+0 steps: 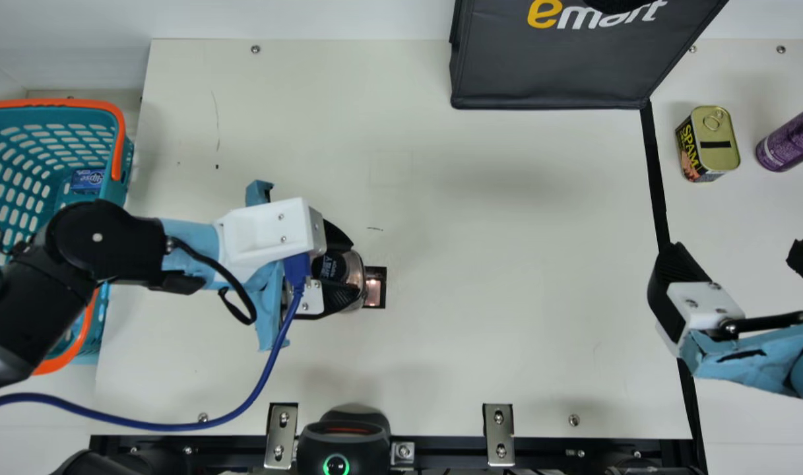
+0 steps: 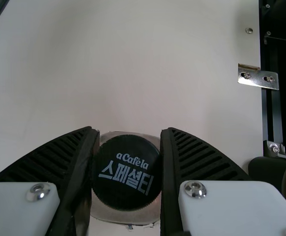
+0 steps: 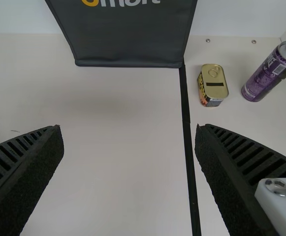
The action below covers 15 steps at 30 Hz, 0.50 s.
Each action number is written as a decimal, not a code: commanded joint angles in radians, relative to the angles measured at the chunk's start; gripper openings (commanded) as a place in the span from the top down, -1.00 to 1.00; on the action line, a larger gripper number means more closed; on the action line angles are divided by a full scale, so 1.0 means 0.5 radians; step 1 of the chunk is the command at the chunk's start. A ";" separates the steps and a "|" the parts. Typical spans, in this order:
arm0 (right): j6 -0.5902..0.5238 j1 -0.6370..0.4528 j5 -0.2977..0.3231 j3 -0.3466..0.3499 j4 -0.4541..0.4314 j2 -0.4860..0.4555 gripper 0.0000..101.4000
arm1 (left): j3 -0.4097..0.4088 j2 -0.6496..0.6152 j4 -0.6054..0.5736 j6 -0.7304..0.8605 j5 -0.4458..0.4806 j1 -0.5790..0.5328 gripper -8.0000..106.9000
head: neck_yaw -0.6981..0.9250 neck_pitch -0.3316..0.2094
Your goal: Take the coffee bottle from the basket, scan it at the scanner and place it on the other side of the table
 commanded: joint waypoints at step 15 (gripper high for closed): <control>0.000 0.000 0.000 0.000 0.000 0.000 -0.87 | 0.012 -0.074 0.009 -0.226 -0.066 -0.023 -0.51 | 0.003 -0.058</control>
